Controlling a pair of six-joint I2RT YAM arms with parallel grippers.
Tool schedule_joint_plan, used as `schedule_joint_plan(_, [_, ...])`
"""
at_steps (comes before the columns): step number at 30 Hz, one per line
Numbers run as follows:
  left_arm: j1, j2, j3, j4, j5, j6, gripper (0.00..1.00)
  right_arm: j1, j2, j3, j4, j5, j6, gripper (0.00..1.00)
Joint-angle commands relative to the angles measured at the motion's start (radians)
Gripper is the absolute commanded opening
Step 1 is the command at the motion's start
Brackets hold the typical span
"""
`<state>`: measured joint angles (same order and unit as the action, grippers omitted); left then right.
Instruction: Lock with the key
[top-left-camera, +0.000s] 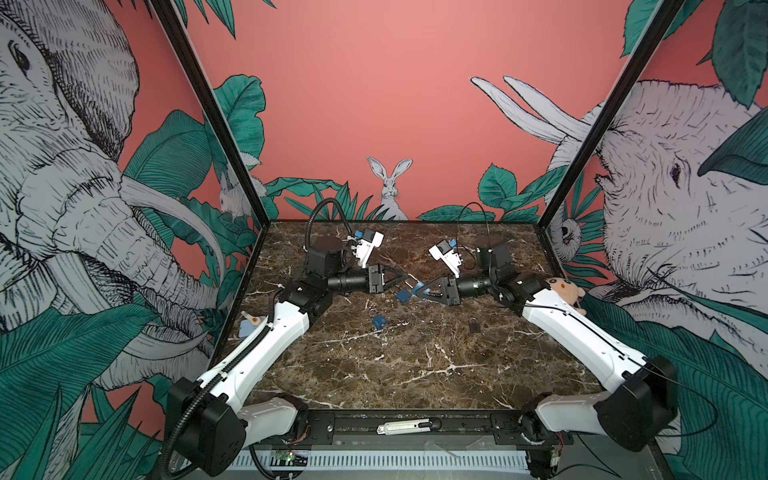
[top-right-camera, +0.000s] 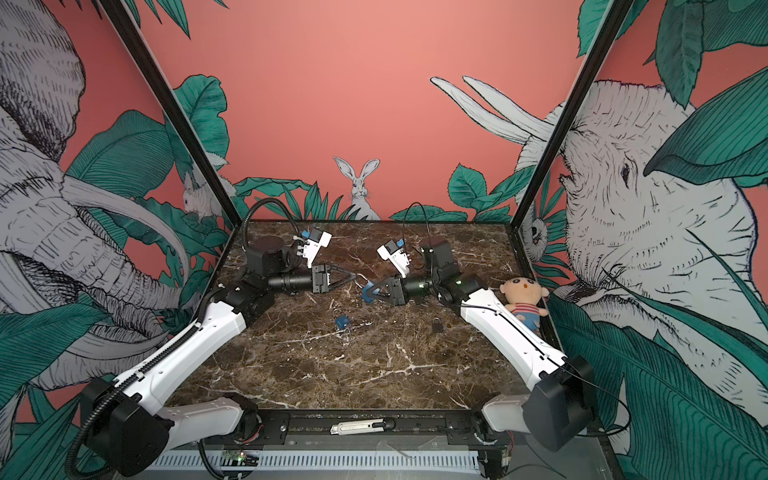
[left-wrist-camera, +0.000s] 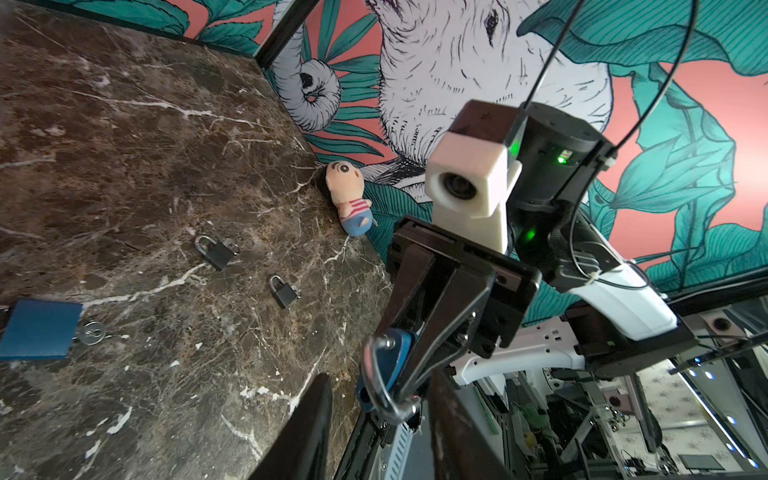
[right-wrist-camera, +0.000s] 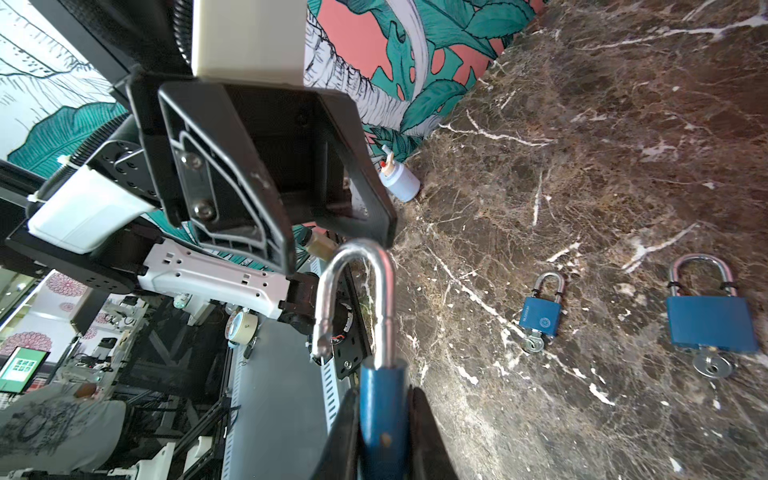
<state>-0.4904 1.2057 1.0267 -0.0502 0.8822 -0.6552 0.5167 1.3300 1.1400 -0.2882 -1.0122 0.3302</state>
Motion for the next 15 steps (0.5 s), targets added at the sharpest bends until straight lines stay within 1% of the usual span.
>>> schedule_joint_plan(1, [-0.003,-0.029,-0.001,0.024,0.044,0.01,0.39,-0.005,-0.006,0.015,0.108,-0.07,0.051,0.0])
schedule_joint_plan(4, [-0.005,-0.029,-0.006,0.021,0.05,0.011,0.35,-0.006,0.001,0.013,0.153,-0.097,0.092,0.0])
schedule_joint_plan(8, [-0.005,-0.04,-0.015,0.029,0.045,0.014,0.31,-0.005,0.0,0.006,0.176,-0.109,0.113,0.0])
schedule_joint_plan(15, [-0.005,-0.041,-0.019,0.073,0.045,-0.016,0.3,-0.005,0.002,0.007,0.16,-0.116,0.109,0.0])
